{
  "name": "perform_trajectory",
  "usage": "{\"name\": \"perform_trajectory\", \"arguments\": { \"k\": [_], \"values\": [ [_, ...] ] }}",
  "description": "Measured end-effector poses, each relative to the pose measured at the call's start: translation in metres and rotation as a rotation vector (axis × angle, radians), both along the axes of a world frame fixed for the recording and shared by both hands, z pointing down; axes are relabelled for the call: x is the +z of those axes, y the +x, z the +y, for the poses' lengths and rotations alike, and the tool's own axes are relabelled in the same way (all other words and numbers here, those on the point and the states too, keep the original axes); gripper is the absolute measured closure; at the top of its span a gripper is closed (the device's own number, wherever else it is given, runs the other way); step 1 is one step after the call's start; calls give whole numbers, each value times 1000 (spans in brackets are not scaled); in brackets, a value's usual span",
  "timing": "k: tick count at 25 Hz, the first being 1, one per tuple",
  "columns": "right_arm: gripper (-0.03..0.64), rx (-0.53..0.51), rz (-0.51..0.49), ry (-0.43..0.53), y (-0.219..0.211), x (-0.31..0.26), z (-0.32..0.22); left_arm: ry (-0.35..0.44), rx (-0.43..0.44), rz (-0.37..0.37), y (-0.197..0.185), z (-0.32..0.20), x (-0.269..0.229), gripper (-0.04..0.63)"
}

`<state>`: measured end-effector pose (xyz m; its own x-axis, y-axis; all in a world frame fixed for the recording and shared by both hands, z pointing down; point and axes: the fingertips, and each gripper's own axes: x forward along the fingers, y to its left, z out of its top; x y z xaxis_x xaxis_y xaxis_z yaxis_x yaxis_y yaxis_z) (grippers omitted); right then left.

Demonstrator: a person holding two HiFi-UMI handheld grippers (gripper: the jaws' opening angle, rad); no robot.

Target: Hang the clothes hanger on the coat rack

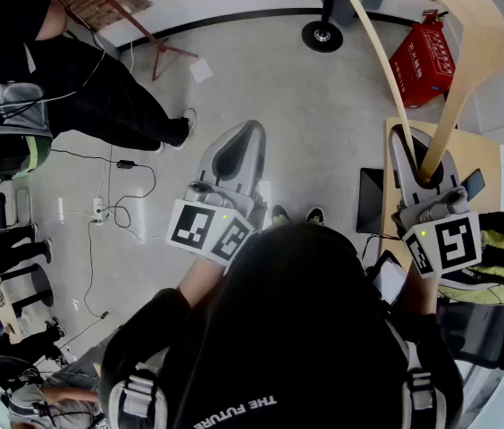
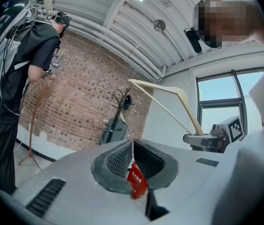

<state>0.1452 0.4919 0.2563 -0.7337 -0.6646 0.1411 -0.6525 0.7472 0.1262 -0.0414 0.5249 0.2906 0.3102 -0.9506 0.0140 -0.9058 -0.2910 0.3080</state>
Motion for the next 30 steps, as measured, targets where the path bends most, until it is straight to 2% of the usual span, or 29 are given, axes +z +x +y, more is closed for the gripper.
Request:
{"name": "perform_trajectory", "arguments": {
  "k": [11,22,30],
  "values": [
    [598,-5,-1,-20,-1,6,10,1,4,2,-1,8,0,565],
    [598,8,-18,-48,-27,8,16,-5,21,32,-30,13,10,565],
    [598,1,-41,-80,-30,24,-7,-33,32,27,-27,-13,32,565]
  ]
}}
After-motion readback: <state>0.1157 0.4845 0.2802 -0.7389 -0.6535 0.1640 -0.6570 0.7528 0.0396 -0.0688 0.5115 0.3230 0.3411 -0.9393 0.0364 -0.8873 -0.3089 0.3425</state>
